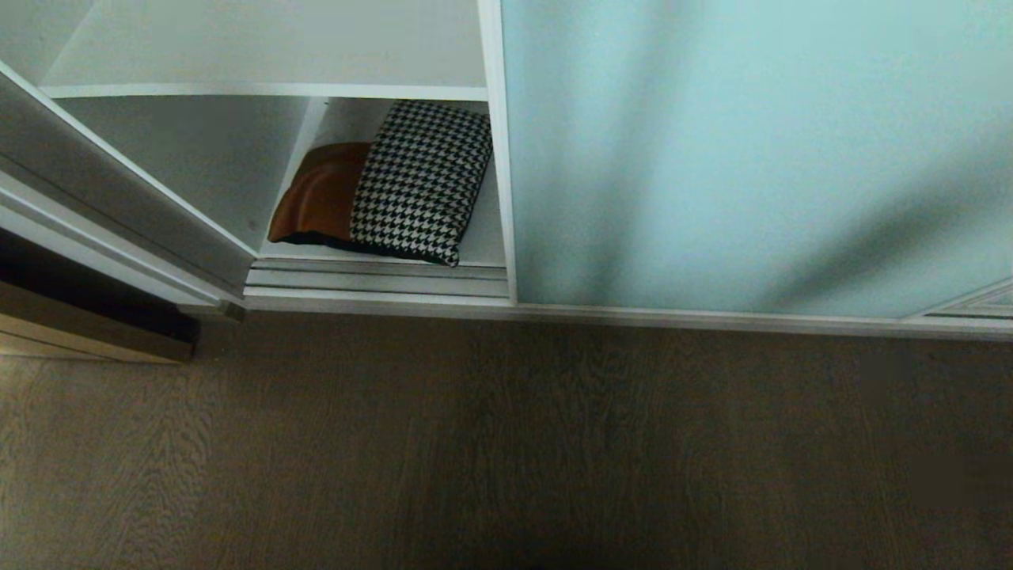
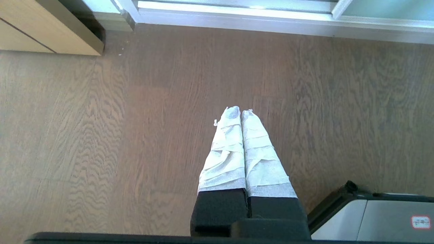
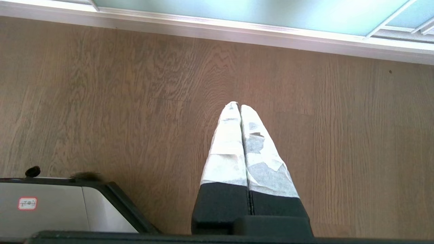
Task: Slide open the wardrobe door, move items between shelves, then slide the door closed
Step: Close the door
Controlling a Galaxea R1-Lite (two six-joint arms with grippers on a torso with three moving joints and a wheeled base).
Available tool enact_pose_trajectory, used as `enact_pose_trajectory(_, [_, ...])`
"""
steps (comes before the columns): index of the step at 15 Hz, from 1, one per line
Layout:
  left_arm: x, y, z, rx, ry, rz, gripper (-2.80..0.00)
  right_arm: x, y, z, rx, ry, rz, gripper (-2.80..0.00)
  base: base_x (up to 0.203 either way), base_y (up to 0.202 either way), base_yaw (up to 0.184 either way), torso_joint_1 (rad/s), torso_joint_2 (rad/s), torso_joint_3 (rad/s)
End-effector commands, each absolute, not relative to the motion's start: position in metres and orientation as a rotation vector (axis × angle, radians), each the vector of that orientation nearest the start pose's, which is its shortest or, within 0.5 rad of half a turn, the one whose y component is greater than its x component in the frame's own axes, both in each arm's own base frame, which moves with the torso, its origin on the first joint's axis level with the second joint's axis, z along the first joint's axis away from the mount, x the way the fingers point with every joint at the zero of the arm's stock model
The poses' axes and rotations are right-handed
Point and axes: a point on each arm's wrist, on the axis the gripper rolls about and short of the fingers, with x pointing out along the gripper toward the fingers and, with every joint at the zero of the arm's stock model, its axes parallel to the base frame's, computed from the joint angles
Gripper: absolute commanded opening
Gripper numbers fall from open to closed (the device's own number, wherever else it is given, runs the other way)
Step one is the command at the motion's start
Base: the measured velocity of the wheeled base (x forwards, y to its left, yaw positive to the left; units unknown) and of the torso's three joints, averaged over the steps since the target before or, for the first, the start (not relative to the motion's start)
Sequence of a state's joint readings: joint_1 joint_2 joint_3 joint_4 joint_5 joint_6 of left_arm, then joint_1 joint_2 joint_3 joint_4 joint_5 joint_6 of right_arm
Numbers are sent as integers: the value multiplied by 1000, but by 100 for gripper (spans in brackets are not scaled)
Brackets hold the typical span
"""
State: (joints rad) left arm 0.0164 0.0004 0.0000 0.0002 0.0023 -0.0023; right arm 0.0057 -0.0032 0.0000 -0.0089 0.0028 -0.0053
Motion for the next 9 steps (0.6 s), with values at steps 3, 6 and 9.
enact_pose_trajectory(3, [-23, 0, 75, -3, 3, 20, -280, -23, 0, 76, -6, -11, 9, -280, 2, 25, -3, 2, 0, 2])
enact_pose_trajectory(6, [-23, 0, 75, -3, 3, 20, -280, -23, 0, 76, -6, -11, 9, -280, 1, 165, 0, 2, 1, 3])
enact_pose_trajectory(9, [-23, 0, 75, -2, 3, 20, -280, -23, 0, 76, -6, -11, 9, -280, -1, 197, -2, 3, 2, 0])
